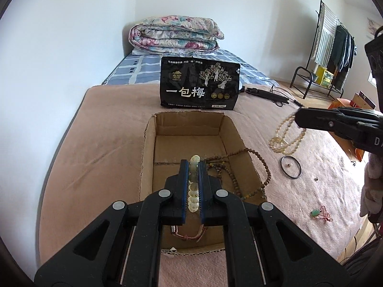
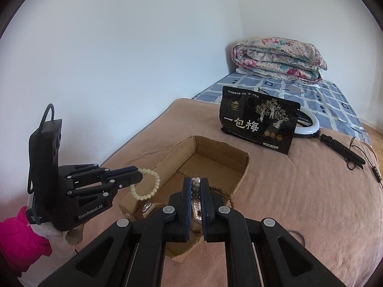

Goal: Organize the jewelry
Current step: 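Carry the bracelet and pearl necklace over the cardboard box with both tools, then lower the bracelet and pearls into the box and open both tools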

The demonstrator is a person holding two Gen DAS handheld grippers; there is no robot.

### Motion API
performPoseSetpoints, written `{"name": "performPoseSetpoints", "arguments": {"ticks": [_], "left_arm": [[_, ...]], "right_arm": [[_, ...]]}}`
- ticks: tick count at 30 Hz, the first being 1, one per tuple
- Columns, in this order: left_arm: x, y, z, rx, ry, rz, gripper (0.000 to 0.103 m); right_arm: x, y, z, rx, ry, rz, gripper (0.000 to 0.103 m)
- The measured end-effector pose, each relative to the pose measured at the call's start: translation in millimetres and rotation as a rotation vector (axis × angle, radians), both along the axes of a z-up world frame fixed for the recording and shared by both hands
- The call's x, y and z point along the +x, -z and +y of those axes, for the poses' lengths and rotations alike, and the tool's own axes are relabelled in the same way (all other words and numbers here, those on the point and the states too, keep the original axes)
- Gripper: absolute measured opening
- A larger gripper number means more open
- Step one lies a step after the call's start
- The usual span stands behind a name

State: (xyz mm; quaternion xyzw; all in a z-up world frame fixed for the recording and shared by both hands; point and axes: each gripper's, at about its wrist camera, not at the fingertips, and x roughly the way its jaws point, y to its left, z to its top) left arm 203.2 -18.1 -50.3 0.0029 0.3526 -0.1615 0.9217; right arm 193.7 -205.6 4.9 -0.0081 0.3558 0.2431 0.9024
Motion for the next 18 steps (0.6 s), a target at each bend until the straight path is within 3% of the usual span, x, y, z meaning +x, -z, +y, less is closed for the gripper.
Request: {"name": "performPoseSetpoints", "arguments": {"ticks": [18], "left_arm": [[22.6, 20.7, 3.2, -0.011, -0.003, 0.052, 0.005]], "right_arm": [[69.1, 47.3, 28.5, 0.014, 0.014, 0.086, 0.005]]}}
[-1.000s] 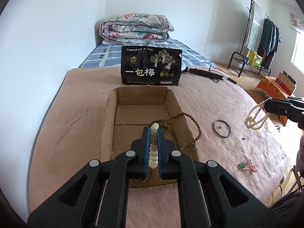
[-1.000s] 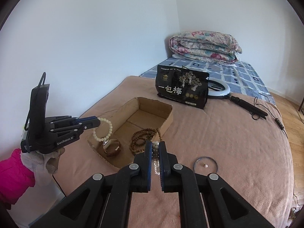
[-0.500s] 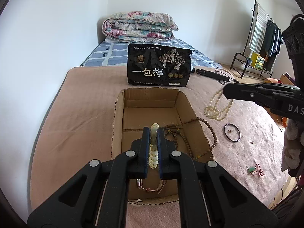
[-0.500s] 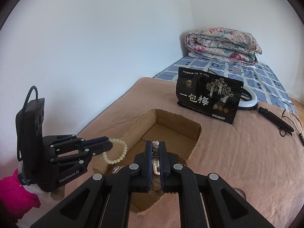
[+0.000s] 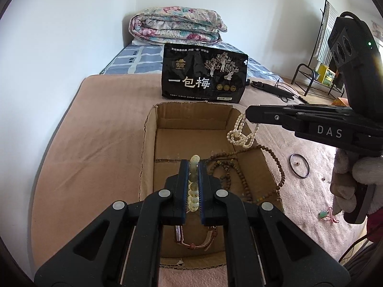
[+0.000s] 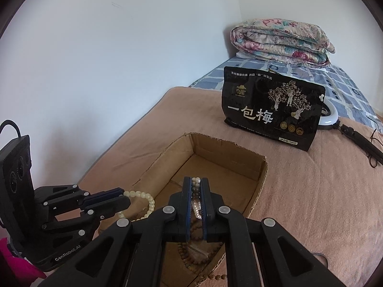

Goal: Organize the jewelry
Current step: 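Lower the bracelet and pearls into the box and open both tools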

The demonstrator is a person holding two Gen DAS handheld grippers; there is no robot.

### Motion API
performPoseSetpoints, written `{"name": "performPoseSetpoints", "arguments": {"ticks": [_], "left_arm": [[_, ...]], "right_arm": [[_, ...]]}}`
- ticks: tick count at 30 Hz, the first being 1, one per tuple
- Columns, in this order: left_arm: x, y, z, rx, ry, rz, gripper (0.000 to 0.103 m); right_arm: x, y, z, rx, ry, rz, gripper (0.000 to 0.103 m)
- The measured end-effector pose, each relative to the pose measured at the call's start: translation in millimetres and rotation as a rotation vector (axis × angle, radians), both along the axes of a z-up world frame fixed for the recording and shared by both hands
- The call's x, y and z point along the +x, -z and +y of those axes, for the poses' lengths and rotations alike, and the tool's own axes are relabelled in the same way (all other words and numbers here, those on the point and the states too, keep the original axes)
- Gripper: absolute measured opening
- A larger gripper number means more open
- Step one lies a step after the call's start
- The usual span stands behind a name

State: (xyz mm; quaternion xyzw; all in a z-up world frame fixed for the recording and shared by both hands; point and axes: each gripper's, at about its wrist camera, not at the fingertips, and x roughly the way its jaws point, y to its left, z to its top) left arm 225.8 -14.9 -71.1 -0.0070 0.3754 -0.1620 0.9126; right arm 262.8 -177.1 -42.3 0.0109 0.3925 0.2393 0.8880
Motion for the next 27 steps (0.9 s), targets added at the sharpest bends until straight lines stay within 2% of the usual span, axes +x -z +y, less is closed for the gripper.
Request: {"name": "performPoseSetpoints", "arguments": {"ticks": [2, 3, 4, 6, 7, 8, 9, 10, 11, 12, 16, 20, 22, 27], "left_arm": [[0.9, 1.2, 0.7, -0.006, -0.002, 0.007, 0.005], [2.1, 2.0, 1.5, -0.008, -0.002, 0.010, 0.005], [1.9, 2.3, 1.7, -0.012, -0.003, 0.010, 0.005], [1.3, 2.8, 1.7, -0.012, -0.006, 0.010, 0.005], [0.8, 3.2, 1.6, -0.011, -0.008, 0.011, 0.005], [1.9, 3.6, 1.9, -0.012, -0.009, 0.014, 0.012], [1.9, 4.2, 2.3, -0.016, -0.010, 0.019, 0.020], [1.3, 4.4, 2.8, -0.022, -0.014, 0.020, 0.041], [-0.2, 4.0, 3.2, -0.028, -0.019, 0.014, 0.047], [-1.5, 3.4, 3.6, -0.029, -0.025, 0.009, 0.047], [-5.2, 1.6, 4.3, -0.027, -0.038, 0.006, 0.047], [-8.2, -0.8, 4.6, -0.029, -0.041, 0.004, 0.047], [-11.4, -3.1, 4.4, -0.030, -0.044, 0.003, 0.047], [-21.4, -10.5, 2.1, -0.033, -0.041, -0.005, 0.047]], "right_arm": [[2.1, 2.3, -0.8, -0.003, 0.010, 0.000, 0.008], [3.4, 3.0, -1.7, -0.002, 0.015, 0.003, 0.012], [4.2, 3.6, -2.7, 0.002, 0.017, 0.007, 0.027], [4.4, 3.7, -4.6, -0.004, 0.035, -0.002, 0.042], [4.1, 3.5, -5.6, -0.008, 0.044, -0.004, 0.044], [4.7, 3.6, -6.7, -0.006, 0.048, -0.003, 0.046], [4.8, 3.5, -8.0, -0.005, 0.053, -0.002, 0.055], [4.5, 3.3, -9.2, -0.009, 0.063, -0.003, 0.066], [4.1, 3.0, -10.3, -0.012, 0.070, -0.007, 0.070], [2.8, 2.0, -11.7, -0.015, 0.077, -0.012, 0.076], [-1.8, -2.5, -17.8, -0.021, 0.105, -0.027, 0.089], [-6.2, -8.6, -24.8, -0.022, 0.133, -0.039, 0.095], [-9.4, -11.9, -28.0, -0.031, 0.151, -0.049, 0.103], [-19.5, -19.9, -36.7, -0.063, 0.179, -0.067, 0.103]]}}
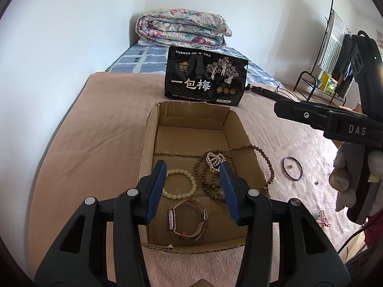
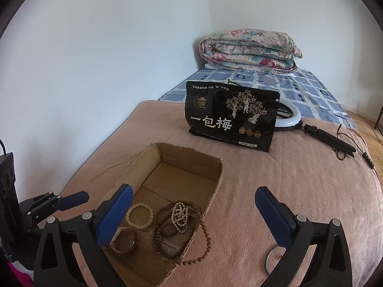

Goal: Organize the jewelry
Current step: 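Lower the bracelet and pearls into the box and open both tools, then withdraw both open tools from the box toward the blue bangle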

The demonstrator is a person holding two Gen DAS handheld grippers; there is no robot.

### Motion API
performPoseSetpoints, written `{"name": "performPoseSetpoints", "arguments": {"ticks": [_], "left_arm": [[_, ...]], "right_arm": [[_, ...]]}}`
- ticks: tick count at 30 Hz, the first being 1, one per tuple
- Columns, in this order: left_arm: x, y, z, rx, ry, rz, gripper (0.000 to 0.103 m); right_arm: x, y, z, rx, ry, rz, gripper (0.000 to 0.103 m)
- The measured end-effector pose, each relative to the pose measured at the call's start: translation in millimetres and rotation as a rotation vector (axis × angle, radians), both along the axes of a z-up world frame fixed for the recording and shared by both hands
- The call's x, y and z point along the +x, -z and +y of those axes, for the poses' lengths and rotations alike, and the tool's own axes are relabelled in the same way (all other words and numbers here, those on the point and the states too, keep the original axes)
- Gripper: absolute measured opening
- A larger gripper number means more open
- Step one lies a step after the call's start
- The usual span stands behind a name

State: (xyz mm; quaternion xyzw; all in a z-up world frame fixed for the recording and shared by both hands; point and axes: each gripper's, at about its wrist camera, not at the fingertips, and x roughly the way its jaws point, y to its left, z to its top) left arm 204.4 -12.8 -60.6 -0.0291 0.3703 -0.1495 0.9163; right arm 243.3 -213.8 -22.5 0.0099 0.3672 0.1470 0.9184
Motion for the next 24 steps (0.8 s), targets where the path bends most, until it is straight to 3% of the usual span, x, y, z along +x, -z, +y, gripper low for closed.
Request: {"name": "performPoseSetpoints", "arguments": {"ticks": [24], "left_arm": [[-53.6, -31.5, -54.3, -0.003, 0.108, -0.038, 0.047]], "right_arm": [[-77.4, -36.2, -131.5, -0.066, 0.227, -0.080, 0.103]]}}
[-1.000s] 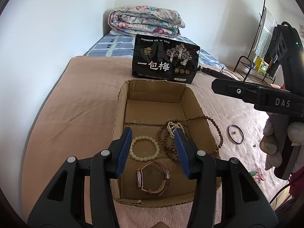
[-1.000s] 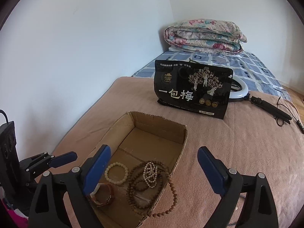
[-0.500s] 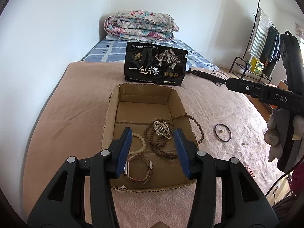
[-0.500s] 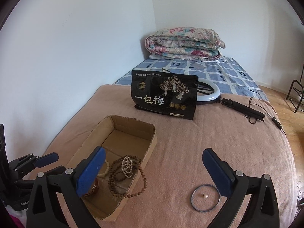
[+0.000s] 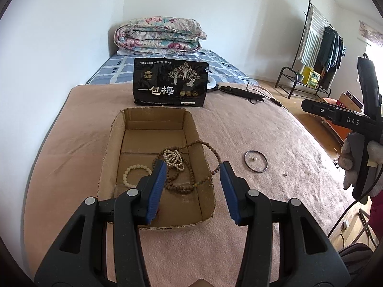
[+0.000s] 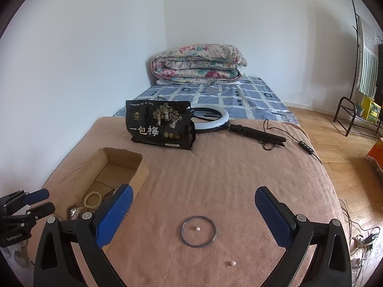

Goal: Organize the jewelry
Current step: 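Withdraw both open tools from the box toward the blue bangle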

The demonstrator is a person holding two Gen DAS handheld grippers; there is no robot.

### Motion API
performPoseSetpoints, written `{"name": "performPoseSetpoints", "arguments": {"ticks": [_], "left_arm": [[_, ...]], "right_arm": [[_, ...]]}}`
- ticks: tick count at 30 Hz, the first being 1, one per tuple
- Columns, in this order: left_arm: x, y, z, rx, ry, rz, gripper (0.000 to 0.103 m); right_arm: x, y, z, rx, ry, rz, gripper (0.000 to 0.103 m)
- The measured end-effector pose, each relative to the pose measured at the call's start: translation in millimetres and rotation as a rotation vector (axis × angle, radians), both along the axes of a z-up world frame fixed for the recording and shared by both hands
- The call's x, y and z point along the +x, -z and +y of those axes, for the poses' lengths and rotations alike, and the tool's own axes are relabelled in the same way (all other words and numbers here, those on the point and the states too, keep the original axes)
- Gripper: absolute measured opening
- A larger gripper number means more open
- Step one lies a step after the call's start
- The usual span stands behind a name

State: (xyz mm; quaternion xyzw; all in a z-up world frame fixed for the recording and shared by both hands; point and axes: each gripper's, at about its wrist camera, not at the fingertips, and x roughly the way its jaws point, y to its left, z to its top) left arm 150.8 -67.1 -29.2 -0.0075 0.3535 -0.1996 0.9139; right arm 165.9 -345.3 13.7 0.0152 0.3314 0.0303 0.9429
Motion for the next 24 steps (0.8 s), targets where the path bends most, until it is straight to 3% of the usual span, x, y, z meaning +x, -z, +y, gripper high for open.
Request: {"name": "performPoseSetpoints", "arguments": {"ticks": [13, 24], "left_arm": [[-16.7, 3.1, -48.5, 0.006, 0.099, 0.029, 0.047], [-26.1, 12.6, -110.8, 0.046, 0.217, 0.052, 0.047]], "right_arm": [[-48.9, 34.9, -54.9, -0.064, -0.017, 0.087, 0.103], [-70.1, 80.3, -84.7, -0.030, -0.023, 0.176, 0.098]]}}
